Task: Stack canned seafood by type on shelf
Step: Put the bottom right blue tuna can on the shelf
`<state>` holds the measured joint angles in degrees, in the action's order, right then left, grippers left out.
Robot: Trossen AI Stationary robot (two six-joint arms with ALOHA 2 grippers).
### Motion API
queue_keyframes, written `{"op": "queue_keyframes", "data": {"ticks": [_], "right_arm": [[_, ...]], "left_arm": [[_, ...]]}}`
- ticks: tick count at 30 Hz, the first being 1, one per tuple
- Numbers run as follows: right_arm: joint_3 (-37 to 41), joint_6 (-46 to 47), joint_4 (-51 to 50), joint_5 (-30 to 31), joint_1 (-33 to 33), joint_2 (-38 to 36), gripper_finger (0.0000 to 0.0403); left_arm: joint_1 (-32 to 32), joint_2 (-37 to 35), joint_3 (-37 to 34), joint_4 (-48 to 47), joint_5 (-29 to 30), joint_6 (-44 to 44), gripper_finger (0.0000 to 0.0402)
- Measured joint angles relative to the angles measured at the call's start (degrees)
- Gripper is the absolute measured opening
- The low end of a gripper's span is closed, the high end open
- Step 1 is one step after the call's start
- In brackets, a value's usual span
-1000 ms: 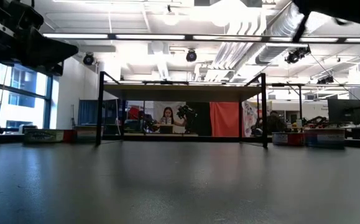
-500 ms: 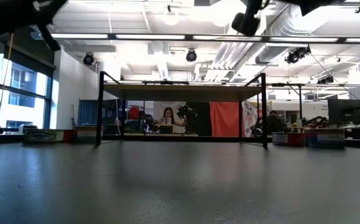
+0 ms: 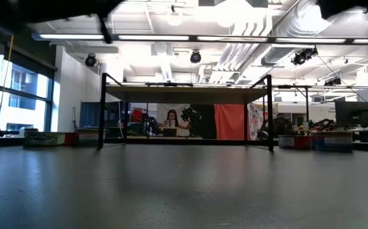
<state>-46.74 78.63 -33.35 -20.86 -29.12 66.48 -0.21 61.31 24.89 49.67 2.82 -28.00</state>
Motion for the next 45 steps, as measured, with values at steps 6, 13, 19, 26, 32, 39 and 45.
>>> {"op": "queue_keyframes", "data": {"ticks": [6,13,19,26,32,39,45], "right_arm": [[3.3,23.6,-1.8,3.9,-13.6,0.1,0.0000],[6.7,29.4,-6.0,4.8,-17.6,3.0,0.0000],[9.0,26.6,-5.1,6.1,-16.3,6.9,0.0000],[8.7,18.0,1.7,12.7,-11.1,11.8,0.0000],[8.8,5.7,13.6,25.7,-2.4,15.9,0.0000],[7.0,-7.9,28.0,29.9,8.8,23.7,0.0000],[-1.8,-20.5,35.5,29.1,15.9,32.8,0.0000]], "left_arm": [[2.5,14.9,14.6,-8.7,-15.6,2.9,0.0000],[1.6,17.8,23.5,-30.1,-17.6,13.9,0.0000],[-1.1,16.6,23.5,-40.8,-17.7,9.7,0.0000],[-8.0,16.9,23.5,-48.2,-13.5,5.7,0.0000],[-13.2,16.9,21.2,-47.9,2.1,5.2,0.0000],[-15.0,16.9,14.3,-43.6,6.8,-1.9,0.0000],[-15.3,16.9,9.2,-35.4,9.4,-6.0,0.0000]]}}
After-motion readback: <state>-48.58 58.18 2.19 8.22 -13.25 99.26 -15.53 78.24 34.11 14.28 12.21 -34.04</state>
